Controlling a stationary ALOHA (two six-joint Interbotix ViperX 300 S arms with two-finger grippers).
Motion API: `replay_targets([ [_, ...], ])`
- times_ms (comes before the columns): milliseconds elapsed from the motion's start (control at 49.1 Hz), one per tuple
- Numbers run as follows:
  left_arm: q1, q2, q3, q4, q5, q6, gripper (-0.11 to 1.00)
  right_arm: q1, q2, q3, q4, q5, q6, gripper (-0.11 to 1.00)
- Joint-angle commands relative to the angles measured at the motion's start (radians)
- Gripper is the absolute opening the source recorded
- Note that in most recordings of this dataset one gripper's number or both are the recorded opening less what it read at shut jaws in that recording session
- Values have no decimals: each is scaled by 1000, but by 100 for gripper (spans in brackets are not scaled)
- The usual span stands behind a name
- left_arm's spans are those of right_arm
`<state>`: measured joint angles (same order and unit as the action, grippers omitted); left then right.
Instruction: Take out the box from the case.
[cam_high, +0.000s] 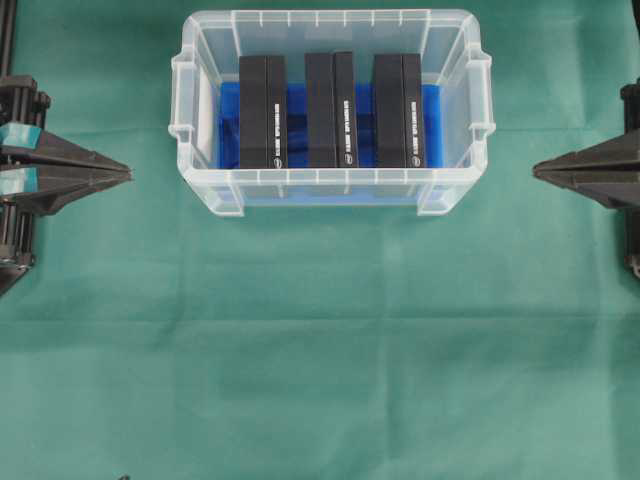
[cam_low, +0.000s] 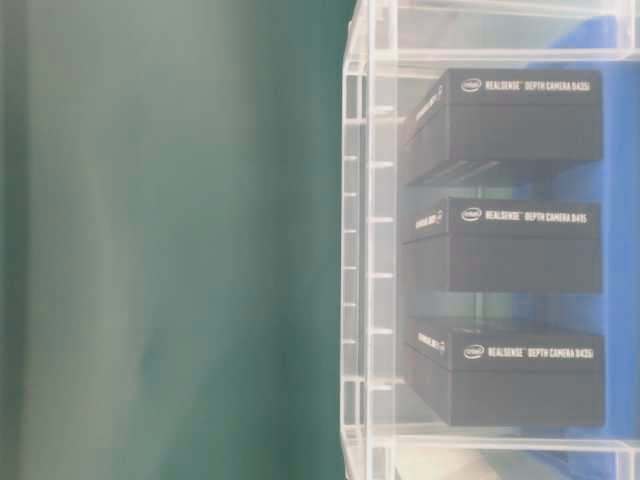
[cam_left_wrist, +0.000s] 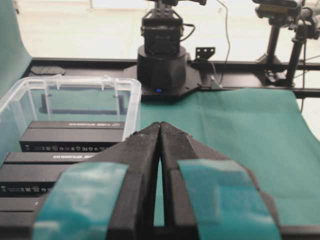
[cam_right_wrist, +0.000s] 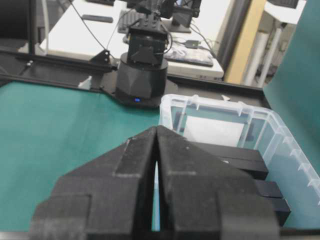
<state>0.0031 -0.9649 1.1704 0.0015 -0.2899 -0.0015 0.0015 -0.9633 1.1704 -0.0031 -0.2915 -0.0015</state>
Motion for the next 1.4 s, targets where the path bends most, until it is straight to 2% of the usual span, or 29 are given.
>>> replay_targets([
  [0, -32, 5, -38, 25, 23, -5, 1, 2, 6, -17, 5, -3, 12, 0],
  [346, -35, -20, -101, 25, 150, -60, 1, 2, 6, -161, 6, 313, 69, 0],
  [529, -40, -20, -210, 28, 225, -83, 1, 2, 2, -262, 5, 379, 114, 0],
  [834, -40, -2, -383, 29, 407, -83, 1, 2, 54, -430, 6, 489, 121, 0],
  [1038, -40, 0, -442, 29, 486, -87, 1, 2, 81, -494, 5, 557, 123, 0],
  [1160, -40, 0, -457, 28, 558, -94, 1, 3, 83, -505, 3, 641, 133, 0],
  [1384, -40, 5, -517, 28, 796, -153, 1, 2, 100, -572, 2, 899, 242, 0],
])
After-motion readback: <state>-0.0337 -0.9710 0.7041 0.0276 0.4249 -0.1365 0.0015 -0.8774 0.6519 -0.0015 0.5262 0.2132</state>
